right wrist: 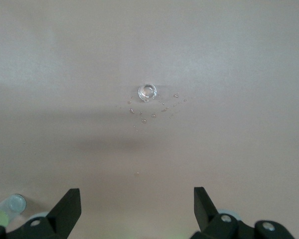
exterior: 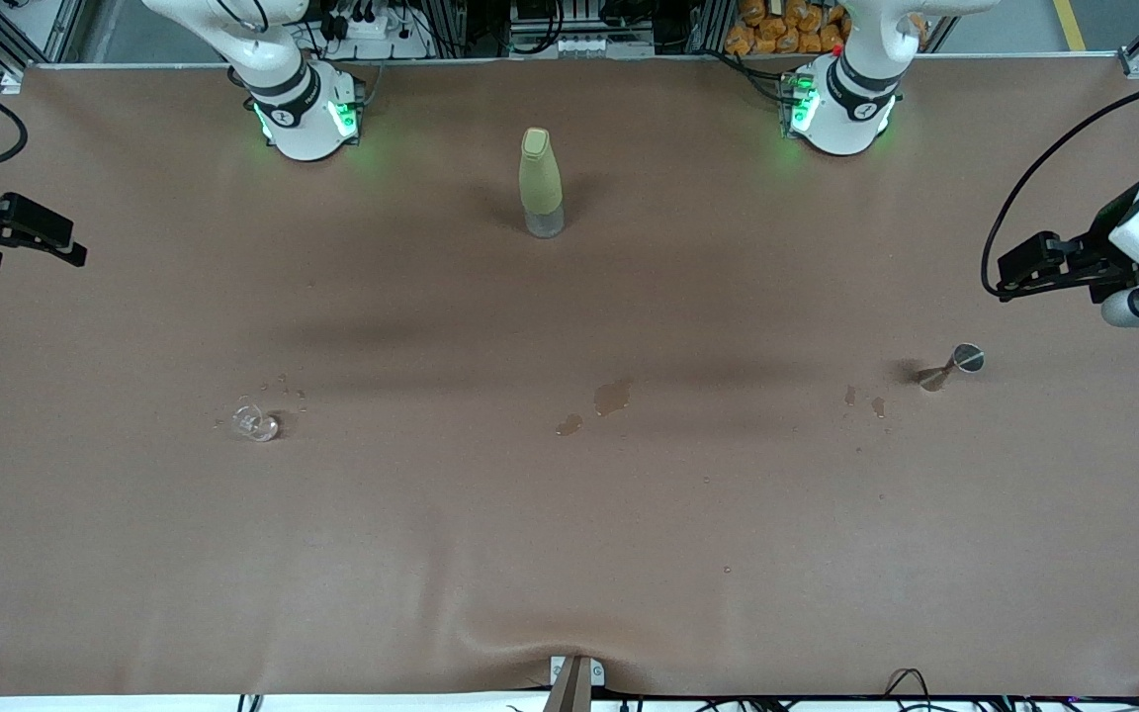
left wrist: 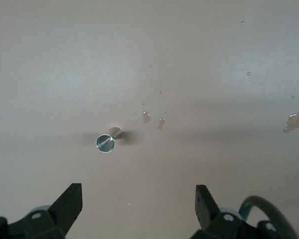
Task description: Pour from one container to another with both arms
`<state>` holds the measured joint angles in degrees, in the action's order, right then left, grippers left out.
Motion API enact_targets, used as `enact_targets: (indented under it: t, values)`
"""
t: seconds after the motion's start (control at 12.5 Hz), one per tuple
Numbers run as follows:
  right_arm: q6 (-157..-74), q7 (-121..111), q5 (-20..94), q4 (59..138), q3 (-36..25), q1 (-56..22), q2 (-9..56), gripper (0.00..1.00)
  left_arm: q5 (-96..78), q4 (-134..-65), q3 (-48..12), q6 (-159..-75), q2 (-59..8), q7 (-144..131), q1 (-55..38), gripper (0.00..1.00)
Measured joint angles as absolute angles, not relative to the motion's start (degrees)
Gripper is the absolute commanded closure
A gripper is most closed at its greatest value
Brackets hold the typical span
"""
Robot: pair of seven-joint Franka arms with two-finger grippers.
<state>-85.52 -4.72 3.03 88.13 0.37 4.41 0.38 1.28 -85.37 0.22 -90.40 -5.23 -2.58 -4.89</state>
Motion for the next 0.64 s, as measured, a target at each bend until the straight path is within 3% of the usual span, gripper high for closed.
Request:
enact_targets:
  t: [0.64]
  values:
    - [-85.5,-4.5,2.2,88.1,0.1,4.0,0.4,0.00,1.3,-82.8,0.4,-90.6,-5.3,-2.6,-3.7,0.00]
